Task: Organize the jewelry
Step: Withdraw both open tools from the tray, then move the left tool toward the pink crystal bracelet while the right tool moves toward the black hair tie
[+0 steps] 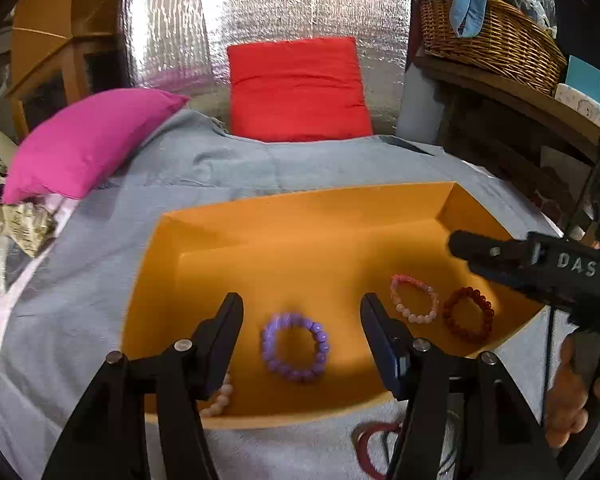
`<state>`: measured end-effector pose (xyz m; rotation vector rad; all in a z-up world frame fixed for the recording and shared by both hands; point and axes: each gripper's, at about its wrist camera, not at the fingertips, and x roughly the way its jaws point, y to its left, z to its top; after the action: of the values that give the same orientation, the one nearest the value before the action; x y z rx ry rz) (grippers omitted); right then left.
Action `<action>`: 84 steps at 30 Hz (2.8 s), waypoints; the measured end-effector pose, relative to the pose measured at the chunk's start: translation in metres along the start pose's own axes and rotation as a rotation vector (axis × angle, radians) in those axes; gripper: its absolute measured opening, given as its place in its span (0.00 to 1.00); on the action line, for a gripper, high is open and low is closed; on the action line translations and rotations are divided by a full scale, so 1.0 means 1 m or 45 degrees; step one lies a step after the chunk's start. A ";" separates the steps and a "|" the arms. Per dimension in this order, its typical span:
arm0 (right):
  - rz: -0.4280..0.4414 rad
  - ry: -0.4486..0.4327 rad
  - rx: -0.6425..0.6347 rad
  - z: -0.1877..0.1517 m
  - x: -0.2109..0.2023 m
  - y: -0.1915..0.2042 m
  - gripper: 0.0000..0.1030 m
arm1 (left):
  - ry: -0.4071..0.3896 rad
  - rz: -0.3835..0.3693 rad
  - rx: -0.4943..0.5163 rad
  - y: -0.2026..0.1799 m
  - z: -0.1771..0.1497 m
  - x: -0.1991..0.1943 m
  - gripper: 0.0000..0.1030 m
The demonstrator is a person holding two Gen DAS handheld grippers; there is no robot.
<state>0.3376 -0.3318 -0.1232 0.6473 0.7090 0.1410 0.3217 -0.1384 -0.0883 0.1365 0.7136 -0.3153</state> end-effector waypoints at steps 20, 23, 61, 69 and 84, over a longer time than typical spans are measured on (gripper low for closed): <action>-0.400 -0.051 -0.247 -0.089 -0.143 0.012 0.55 | -0.084 0.297 -0.046 0.026 -0.078 -0.110 0.79; -0.401 -0.023 -0.208 -0.100 -0.143 0.006 0.55 | -0.051 0.264 -0.046 0.030 -0.090 -0.109 0.79; -0.376 0.125 -0.240 -0.106 -0.103 0.019 0.55 | 0.005 0.223 0.050 0.011 -0.088 -0.090 0.79; -0.378 0.132 -0.236 -0.107 -0.102 0.018 0.55 | 0.010 0.221 0.063 0.010 -0.089 -0.090 0.79; -0.381 0.146 -0.238 -0.109 -0.099 0.018 0.55 | 0.017 0.224 0.070 0.007 -0.090 -0.089 0.79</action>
<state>0.1938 -0.2955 -0.1190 0.3514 0.8839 -0.0326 0.2045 -0.0904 -0.0970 0.2520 0.7008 -0.1662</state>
